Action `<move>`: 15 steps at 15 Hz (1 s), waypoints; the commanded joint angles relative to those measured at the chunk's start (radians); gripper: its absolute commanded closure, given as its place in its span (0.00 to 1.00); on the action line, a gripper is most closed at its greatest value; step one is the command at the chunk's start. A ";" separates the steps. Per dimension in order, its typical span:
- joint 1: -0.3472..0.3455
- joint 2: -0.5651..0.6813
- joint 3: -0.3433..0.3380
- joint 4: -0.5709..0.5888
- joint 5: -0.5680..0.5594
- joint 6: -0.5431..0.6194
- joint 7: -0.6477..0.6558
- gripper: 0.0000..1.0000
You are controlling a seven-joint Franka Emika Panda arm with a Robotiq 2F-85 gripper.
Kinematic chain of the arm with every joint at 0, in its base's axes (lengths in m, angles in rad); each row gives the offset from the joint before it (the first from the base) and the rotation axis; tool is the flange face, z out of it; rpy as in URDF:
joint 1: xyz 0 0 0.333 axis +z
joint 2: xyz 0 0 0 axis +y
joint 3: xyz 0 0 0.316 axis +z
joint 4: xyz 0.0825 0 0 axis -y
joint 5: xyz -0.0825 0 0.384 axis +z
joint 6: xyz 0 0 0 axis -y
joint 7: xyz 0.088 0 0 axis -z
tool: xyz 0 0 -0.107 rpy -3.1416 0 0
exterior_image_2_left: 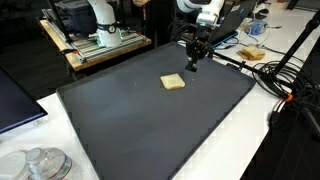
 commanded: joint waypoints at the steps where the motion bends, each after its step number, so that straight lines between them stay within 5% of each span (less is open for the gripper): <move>1: -0.042 -0.128 0.018 -0.158 -0.031 0.125 0.045 0.94; 10: -0.170 -0.305 0.015 -0.398 0.022 0.457 -0.054 0.94; 15: -0.261 -0.377 0.035 -0.513 0.200 0.595 -0.252 0.94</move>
